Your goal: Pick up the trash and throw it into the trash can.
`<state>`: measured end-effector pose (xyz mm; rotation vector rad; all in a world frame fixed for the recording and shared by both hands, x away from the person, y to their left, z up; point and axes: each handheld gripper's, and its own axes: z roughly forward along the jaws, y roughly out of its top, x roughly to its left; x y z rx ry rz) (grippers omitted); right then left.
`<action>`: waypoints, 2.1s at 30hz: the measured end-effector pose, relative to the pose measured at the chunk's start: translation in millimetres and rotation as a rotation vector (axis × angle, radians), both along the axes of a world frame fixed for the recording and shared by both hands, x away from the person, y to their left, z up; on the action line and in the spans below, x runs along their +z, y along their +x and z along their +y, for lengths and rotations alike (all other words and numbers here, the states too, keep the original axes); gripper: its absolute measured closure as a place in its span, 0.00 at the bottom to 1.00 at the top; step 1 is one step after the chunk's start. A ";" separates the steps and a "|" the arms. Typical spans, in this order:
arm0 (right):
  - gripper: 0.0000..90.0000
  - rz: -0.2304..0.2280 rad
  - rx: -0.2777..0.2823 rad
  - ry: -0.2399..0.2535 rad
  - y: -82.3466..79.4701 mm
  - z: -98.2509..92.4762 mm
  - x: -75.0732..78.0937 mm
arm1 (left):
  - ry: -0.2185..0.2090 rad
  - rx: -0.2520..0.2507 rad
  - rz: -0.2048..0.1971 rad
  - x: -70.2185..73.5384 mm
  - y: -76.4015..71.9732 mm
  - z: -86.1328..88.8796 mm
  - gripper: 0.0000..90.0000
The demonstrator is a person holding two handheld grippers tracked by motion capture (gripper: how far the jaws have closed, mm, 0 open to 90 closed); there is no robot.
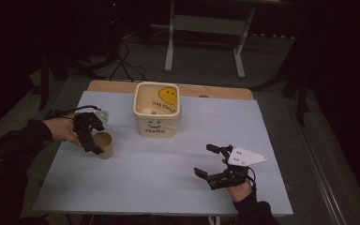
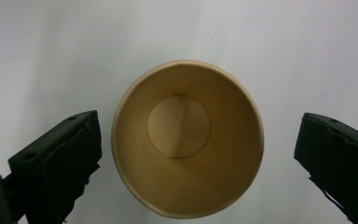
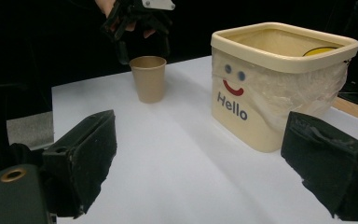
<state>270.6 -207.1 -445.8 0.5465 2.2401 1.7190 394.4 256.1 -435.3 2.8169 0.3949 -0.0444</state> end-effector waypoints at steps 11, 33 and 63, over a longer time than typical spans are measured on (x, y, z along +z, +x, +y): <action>0.11 0.004 0.003 -0.003 0.3 0.3 -0.5 | 0.016 0.007 0.026 -18.1 3.0 0.5 0.03; 0.11 0.009 0.005 -0.005 0.8 -0.1 -1.1 | 0.069 0.000 0.074 -25.0 7.6 -2.6 0.26; 0.11 0.013 -0.003 -0.001 2.3 -0.7 -2.3 | 0.011 -0.044 0.074 36.4 8.5 -11.4 0.29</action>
